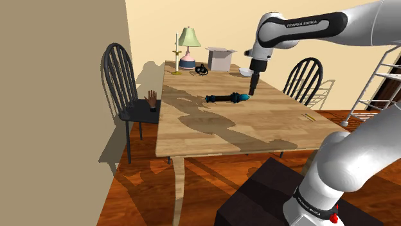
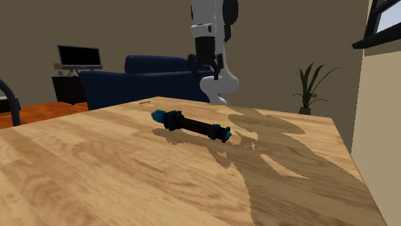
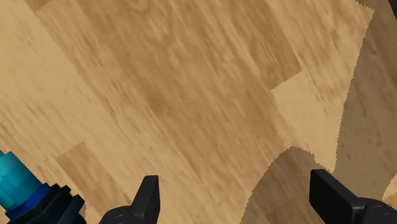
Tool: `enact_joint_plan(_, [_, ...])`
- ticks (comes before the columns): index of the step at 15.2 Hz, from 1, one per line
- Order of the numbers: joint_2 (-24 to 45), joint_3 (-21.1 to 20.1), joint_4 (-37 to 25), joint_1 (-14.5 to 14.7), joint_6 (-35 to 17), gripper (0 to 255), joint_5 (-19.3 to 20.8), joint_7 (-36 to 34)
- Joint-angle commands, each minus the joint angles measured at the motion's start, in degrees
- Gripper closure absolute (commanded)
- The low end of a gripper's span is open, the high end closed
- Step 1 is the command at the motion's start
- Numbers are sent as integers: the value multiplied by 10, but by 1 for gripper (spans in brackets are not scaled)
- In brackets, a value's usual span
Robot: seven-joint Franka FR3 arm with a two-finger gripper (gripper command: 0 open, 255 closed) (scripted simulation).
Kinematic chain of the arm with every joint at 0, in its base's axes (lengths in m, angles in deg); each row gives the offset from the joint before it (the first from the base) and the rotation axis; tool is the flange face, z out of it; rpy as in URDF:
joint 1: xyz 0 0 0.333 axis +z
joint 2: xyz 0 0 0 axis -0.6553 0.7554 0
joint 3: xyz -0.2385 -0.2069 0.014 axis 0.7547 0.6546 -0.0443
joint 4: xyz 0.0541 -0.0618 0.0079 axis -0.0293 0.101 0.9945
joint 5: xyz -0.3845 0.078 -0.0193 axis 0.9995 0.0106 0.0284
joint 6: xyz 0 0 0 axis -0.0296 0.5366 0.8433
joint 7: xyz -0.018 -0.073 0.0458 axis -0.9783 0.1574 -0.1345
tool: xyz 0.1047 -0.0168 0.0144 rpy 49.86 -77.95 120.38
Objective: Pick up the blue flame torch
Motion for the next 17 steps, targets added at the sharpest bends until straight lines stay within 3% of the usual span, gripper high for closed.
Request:
enact_joint_plan(1, [43, 20, -24, 7, -19, 0, 2, 55])
enact_joint_plan(9, [226, 69, -148, 23, -74, 0, -37, 256])
enact_joint_plan(16, [387, 66, -290, 2, -88, 0, -91, 407])
enact_joint_plan(17, [388, 65, -284, 2, -95, 0, -92, 407])
